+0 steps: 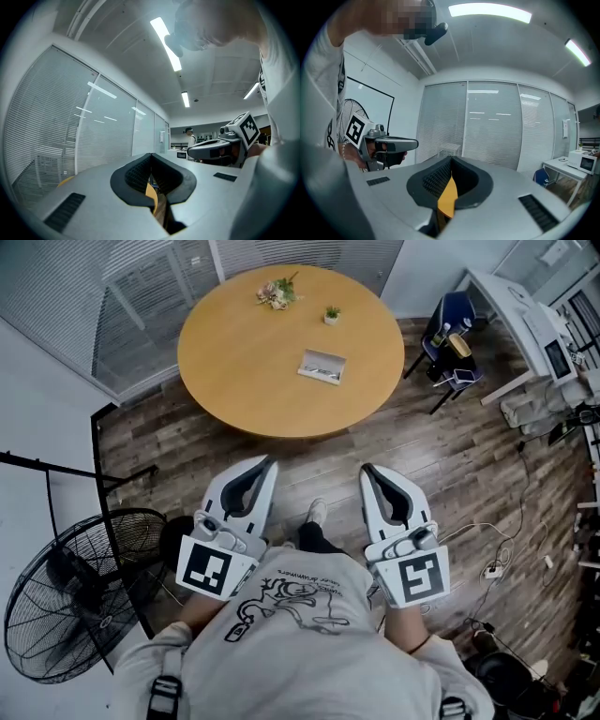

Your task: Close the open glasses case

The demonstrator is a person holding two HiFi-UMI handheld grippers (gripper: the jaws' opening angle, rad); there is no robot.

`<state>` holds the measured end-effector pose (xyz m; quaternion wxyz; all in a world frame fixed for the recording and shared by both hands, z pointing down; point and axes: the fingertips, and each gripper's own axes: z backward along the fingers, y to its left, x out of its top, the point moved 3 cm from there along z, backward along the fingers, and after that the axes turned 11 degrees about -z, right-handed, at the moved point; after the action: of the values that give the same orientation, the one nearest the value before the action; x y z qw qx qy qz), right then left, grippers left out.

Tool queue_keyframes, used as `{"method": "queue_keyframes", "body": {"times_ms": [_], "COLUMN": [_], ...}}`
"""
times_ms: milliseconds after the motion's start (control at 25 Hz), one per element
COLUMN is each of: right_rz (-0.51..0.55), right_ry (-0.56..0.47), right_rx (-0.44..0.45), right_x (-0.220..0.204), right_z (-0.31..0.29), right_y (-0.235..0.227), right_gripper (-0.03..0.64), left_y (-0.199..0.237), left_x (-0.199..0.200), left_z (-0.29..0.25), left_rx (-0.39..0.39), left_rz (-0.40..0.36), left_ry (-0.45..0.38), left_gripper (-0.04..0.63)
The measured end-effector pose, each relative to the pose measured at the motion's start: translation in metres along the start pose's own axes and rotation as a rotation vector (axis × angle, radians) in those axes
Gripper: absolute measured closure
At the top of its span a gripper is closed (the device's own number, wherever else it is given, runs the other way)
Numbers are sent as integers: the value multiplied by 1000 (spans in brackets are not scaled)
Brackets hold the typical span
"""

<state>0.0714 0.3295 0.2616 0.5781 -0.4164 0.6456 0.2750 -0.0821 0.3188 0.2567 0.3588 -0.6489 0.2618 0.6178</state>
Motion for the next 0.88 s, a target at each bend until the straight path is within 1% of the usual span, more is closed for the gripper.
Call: {"method": "queue_keyframes", "body": {"times_ms": [80, 160, 360, 480, 600, 720, 800, 880], "right_rz": [-25, -39, -43, -25, -3, -5, -6, -6], "right_ry": [-60, -90, -82, -32, -3, -13, 2, -19], "right_rx": [10, 16, 24, 25, 34, 51, 53, 69], "right_x": [10, 16, 20, 15, 15, 22, 22, 28], "right_z": [-8, -14, -28, -33, -41, -52, -57, -64], "right_y": [-6, -13, -35, -50, -65, -80, -90, -98], "right_gripper": [607, 607, 607, 607, 607, 607, 607, 607], "left_y": [2, 4, 9, 12, 14, 17, 19, 20], "left_x": [0, 0, 0, -1, -3, -3, -4, -5], "left_z": [-10, -21, -45, -59, -74, -93, -105, -116], "left_rx": [1, 4, 13, 19, 25, 30, 33, 37], "left_rz": [0, -2, -2, -2, -3, -4, -3, -4], "left_ry": [0, 1, 4, 11, 18, 21, 20, 22], "left_gripper": [574, 574, 574, 574, 574, 574, 574, 574]}}
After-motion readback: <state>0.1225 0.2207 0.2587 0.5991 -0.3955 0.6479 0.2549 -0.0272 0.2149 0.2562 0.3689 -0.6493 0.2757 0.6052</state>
